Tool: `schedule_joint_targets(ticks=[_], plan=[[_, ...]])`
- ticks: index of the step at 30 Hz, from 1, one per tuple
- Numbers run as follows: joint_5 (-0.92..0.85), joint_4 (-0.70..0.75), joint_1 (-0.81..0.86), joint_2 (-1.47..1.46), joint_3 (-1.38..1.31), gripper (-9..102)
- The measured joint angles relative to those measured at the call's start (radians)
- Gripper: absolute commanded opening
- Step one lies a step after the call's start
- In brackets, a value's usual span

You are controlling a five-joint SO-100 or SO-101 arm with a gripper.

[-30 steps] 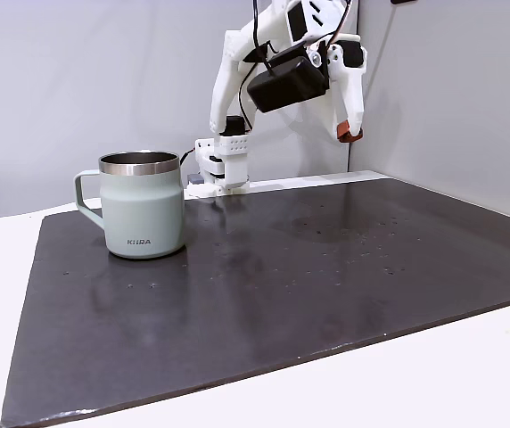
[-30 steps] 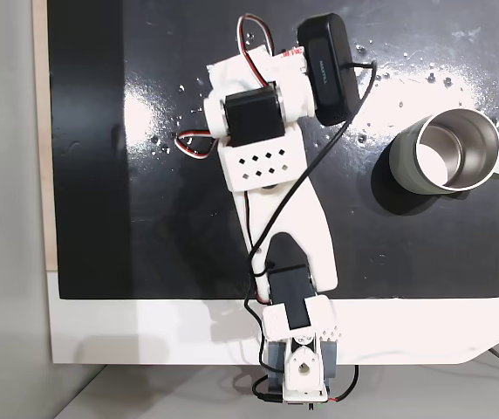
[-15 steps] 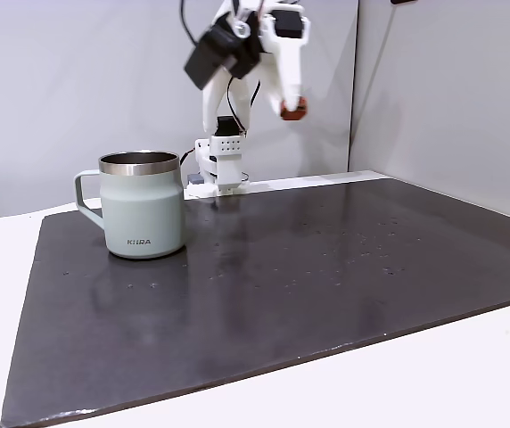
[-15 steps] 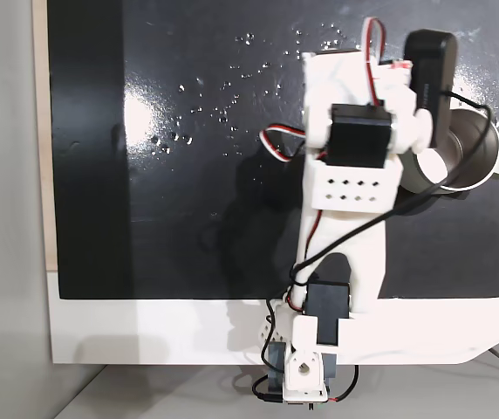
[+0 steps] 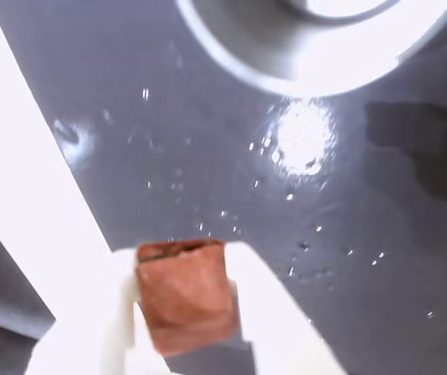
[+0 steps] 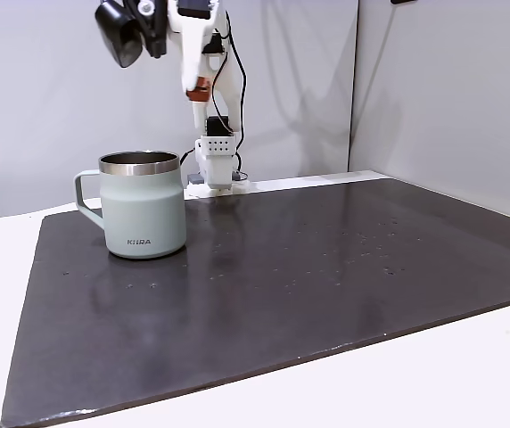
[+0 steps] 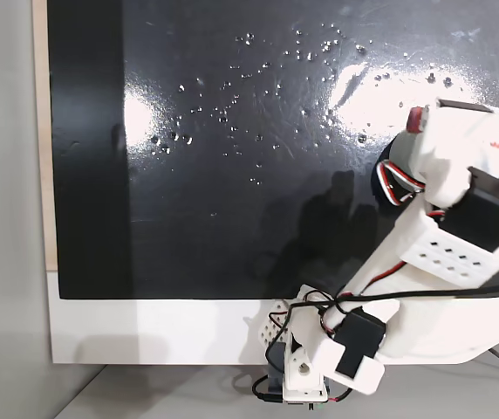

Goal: Grasp a cube and put it in the cup.

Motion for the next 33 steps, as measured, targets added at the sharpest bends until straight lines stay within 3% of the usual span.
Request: schedule_joint_targets(ticks=[14, 33], plan=[[-0.123, 0.000, 0.218, 0.074, 0.236, 1], [-0.103, 0.000, 0.242, -0.133, 0.138, 1]])
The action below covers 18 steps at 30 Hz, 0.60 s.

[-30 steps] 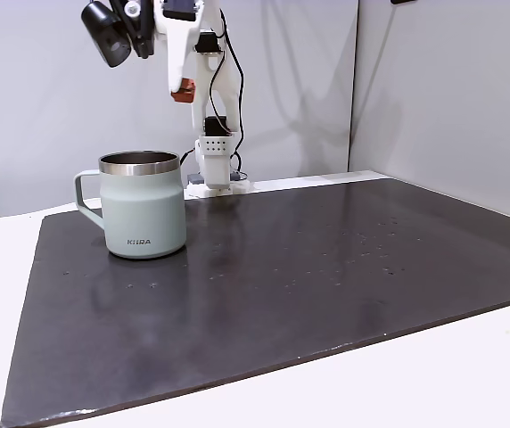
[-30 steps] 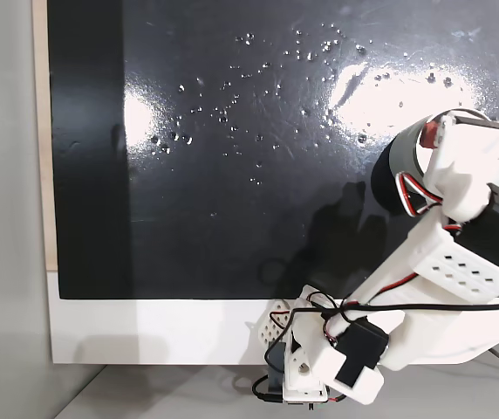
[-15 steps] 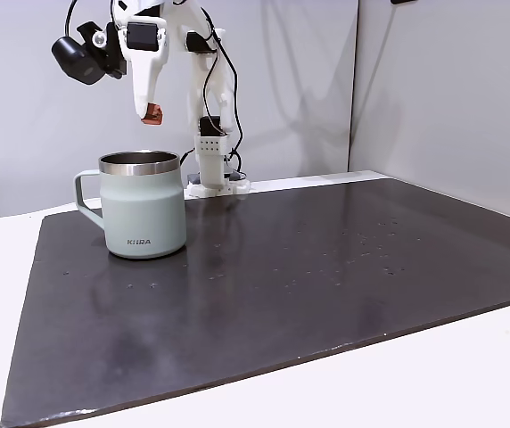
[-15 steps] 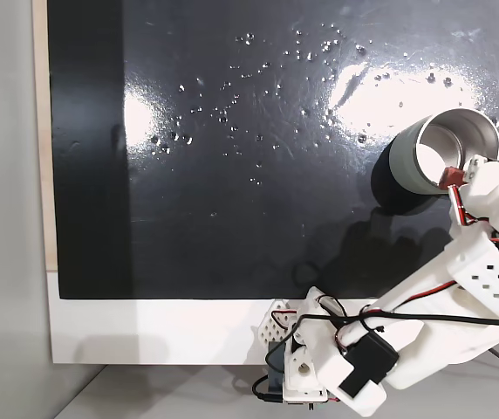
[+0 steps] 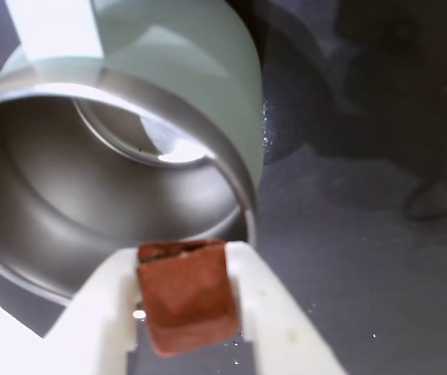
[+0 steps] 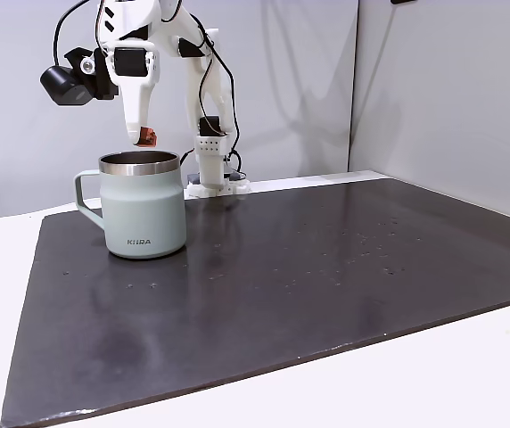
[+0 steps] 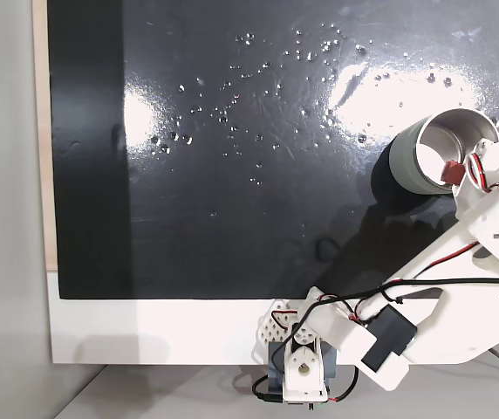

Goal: Grasp a cube and put it in the cup.

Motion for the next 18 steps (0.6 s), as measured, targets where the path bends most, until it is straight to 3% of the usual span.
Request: schedule_joint_targets(ticks=[2, 6, 10, 18], plan=[[0.000, 0.000, -0.006, -0.008, -0.015, 2], [0.000, 0.000, -0.015, -0.015, -0.020, 17], [0.006, 0.000, -0.014, -0.017, -0.020, 24], [0.006, 0.000, -0.012, -0.017, -0.020, 25]])
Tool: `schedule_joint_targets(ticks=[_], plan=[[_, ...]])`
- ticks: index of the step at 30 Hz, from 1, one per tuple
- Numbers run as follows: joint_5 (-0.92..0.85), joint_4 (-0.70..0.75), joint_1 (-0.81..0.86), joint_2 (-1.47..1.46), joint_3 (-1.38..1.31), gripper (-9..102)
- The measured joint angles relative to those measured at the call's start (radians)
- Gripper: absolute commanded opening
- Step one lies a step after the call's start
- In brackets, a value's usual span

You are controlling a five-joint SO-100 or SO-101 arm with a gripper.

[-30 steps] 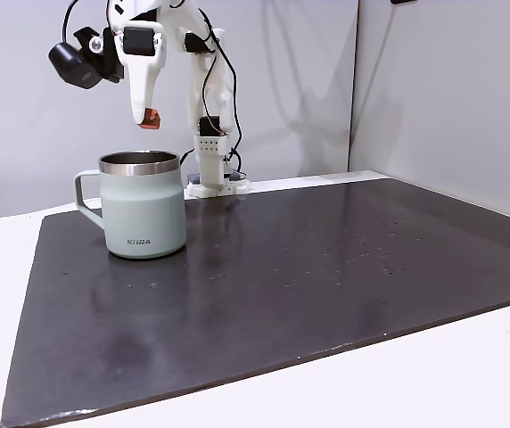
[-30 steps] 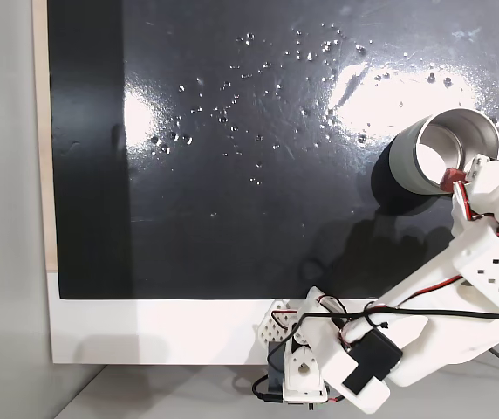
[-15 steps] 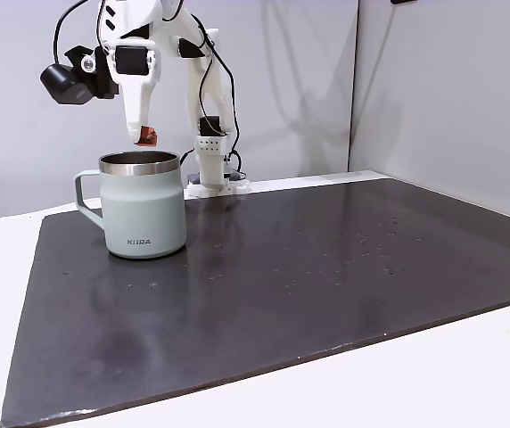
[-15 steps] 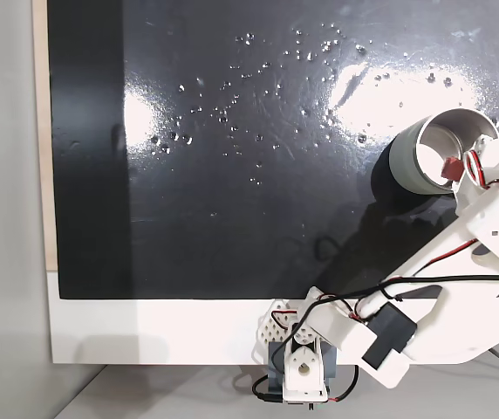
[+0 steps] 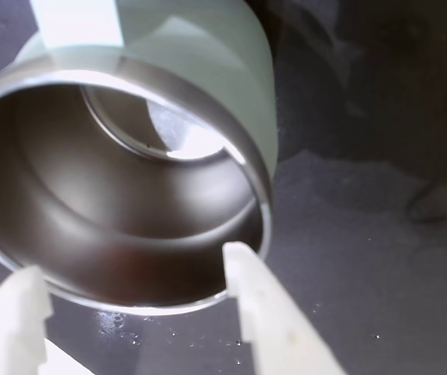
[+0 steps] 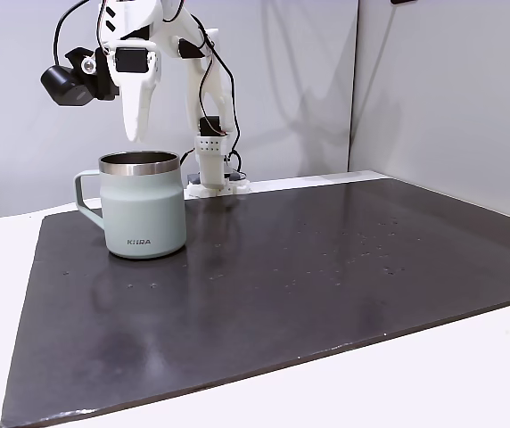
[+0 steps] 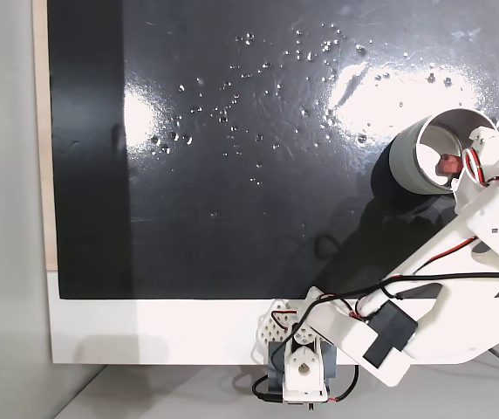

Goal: Grasp a cube and put it in the cup.

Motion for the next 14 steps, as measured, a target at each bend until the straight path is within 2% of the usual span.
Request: schedule_joint_targets(ticks=[14], plan=[[0.000, 0.000, -0.031, 0.137, 0.103, 24]])
